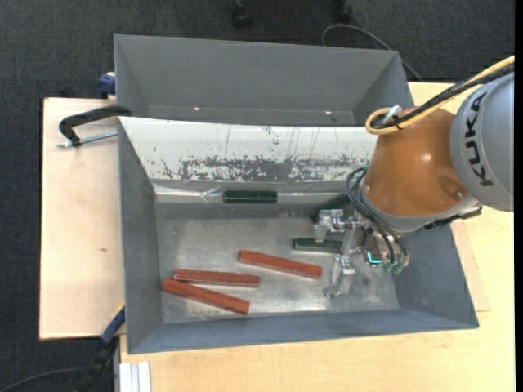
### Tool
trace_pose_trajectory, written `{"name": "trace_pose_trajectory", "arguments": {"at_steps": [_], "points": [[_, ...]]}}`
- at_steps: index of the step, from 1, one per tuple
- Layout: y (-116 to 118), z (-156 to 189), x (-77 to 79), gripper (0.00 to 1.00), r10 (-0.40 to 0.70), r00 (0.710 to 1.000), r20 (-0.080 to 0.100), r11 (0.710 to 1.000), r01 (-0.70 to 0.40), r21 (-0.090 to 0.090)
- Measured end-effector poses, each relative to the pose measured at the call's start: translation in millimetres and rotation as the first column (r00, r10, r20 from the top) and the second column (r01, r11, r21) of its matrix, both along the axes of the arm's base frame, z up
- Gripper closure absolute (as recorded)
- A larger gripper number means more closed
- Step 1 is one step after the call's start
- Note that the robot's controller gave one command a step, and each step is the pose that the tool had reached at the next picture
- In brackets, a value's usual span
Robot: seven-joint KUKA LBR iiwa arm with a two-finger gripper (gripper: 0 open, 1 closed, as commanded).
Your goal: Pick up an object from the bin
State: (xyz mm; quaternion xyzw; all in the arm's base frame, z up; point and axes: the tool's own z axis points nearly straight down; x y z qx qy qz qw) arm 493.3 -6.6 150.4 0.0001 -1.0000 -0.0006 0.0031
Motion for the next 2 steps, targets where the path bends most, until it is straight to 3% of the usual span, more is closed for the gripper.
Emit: {"name": "trace_pose_trajectory", "arguments": {"at_steps": [1,2], "points": [[11.4,-81.8,3.1,0.0,-0.114,0.993,0.009,0.993,0.114,0.001],[49.6,-48.7,-0.5,0.0,0.013,1.0,0.013,1.0,-0.013,0.001]]}}
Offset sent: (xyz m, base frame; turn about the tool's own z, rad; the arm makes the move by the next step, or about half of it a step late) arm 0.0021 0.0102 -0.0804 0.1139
